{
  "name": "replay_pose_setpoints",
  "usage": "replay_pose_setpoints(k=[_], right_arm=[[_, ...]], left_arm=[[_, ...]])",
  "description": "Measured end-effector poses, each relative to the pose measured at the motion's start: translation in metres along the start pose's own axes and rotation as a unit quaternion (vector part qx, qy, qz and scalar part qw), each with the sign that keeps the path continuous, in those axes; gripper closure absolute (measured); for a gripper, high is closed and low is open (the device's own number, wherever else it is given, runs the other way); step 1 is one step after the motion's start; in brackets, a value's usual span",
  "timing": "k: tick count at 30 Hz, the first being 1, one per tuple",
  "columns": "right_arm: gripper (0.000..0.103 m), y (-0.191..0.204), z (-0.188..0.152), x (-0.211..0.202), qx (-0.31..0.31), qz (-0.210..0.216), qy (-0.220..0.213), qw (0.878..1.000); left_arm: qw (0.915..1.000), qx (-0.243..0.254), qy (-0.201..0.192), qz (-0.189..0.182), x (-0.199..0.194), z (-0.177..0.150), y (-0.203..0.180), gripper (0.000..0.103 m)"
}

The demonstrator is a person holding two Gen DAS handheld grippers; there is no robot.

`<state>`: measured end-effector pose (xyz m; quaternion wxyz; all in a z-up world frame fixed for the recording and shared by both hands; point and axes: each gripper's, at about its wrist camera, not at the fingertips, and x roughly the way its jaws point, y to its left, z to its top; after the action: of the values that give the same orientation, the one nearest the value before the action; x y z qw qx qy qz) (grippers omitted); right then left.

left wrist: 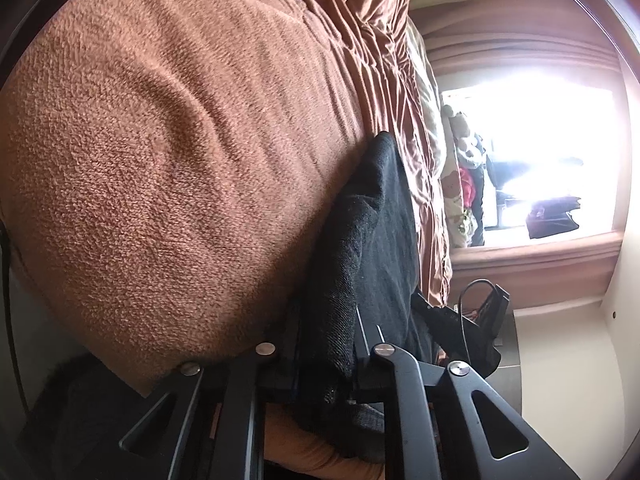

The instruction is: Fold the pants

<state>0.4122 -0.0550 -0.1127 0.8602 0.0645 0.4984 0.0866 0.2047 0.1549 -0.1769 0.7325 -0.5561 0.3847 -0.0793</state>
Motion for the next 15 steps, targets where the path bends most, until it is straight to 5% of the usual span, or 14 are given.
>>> replay_pose_setpoints(k=[15], right_arm=[[0.097, -0.032, -0.058, -0.079, -0.001, 0.077, -0.026, 0.997]], left_arm=[[0.9949, 0.084, -0.011, -0.056, -0.011, 0.006, -0.084, 0.089]])
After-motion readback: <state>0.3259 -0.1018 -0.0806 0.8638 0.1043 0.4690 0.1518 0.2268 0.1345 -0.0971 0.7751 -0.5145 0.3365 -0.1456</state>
